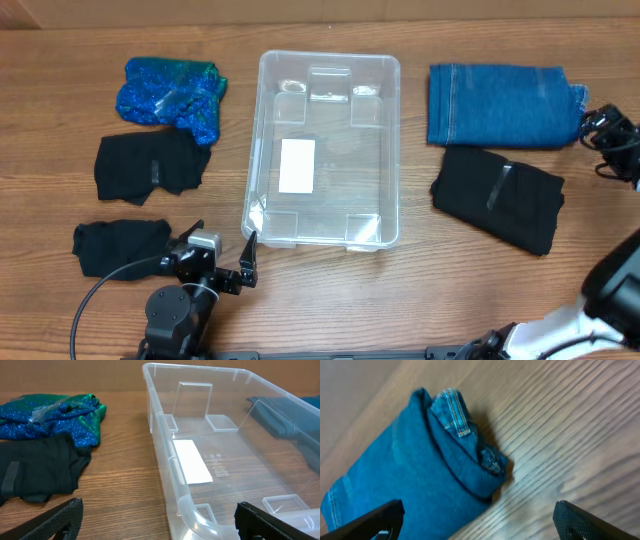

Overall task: Pack container
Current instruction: 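Reach the right gripper to the folded denim and grasp its edge, then lift the denim with the right gripper and lower it into the bin, then release the denim and press it flat in the bin's lower half, then move the right gripper to the black taped garment and grasp it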

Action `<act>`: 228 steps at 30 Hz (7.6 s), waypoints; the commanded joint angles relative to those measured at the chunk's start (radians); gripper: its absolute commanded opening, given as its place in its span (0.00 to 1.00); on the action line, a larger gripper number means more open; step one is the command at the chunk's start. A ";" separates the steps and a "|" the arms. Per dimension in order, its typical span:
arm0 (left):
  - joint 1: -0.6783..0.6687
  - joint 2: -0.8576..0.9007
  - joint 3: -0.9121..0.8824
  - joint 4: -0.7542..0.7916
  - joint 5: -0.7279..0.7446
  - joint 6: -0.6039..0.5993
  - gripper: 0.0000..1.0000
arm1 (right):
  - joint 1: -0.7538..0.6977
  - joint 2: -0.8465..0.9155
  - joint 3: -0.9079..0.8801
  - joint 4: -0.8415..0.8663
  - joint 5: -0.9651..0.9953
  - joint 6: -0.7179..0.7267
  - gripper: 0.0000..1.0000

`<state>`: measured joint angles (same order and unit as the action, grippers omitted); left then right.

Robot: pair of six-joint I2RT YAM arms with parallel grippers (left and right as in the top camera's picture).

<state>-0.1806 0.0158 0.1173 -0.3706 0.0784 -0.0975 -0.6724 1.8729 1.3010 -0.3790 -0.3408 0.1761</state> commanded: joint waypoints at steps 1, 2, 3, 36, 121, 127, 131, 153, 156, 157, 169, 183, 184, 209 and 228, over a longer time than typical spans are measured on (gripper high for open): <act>0.010 -0.005 -0.008 0.005 -0.007 0.020 1.00 | -0.031 0.090 0.138 -0.053 -0.068 -0.060 1.00; 0.010 -0.005 -0.008 0.005 -0.007 0.020 1.00 | -0.037 0.120 0.163 -0.070 -0.093 -0.070 1.00; 0.010 -0.005 -0.008 0.005 -0.007 0.019 1.00 | -0.042 0.149 0.178 -0.071 -0.135 -0.073 1.00; 0.010 -0.005 -0.008 0.005 -0.007 0.019 1.00 | 0.123 0.412 0.310 0.069 -0.454 0.105 0.04; 0.010 -0.005 -0.008 0.005 -0.007 0.019 1.00 | 1.019 -0.108 0.681 -0.689 -0.077 -0.327 1.00; 0.010 -0.005 -0.008 0.005 -0.007 0.019 1.00 | 1.097 -0.069 0.531 -0.698 0.045 -0.186 0.04; 0.010 -0.005 -0.008 0.005 -0.007 0.019 1.00 | 1.229 -0.045 0.388 -0.632 0.045 -0.155 0.04; 0.010 -0.005 -0.008 0.005 -0.007 0.019 1.00 | 1.433 0.233 0.269 -0.567 0.252 -0.044 0.04; 0.010 -0.005 -0.008 0.005 -0.007 0.019 1.00 | 1.424 0.233 0.269 -0.614 0.257 -0.044 0.04; 0.010 -0.005 -0.008 0.005 -0.007 0.019 1.00 | 1.423 0.233 0.269 -0.627 0.280 -0.031 0.04; 0.010 -0.005 -0.008 0.005 -0.007 0.019 1.00 | 1.423 0.111 0.432 -0.685 0.214 0.003 0.04; 0.010 -0.005 -0.008 0.005 -0.007 0.019 1.00 | 0.751 -0.284 0.417 -0.903 0.338 0.064 0.04; 0.010 -0.005 -0.008 0.005 -0.007 0.019 1.00 | 0.685 -0.290 0.406 -0.910 0.331 0.064 0.04; 0.010 -0.005 -0.008 0.005 -0.007 0.019 1.00 | -0.107 -0.291 -0.031 -0.651 0.066 0.080 0.79; 0.010 -0.005 -0.008 0.005 -0.007 0.019 1.00 | -0.118 0.000 -0.137 -0.433 -0.201 -0.107 1.00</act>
<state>-0.1806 0.0158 0.1173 -0.3702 0.0784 -0.0975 -0.7929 1.8568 1.1690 -0.8257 -0.4618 0.1280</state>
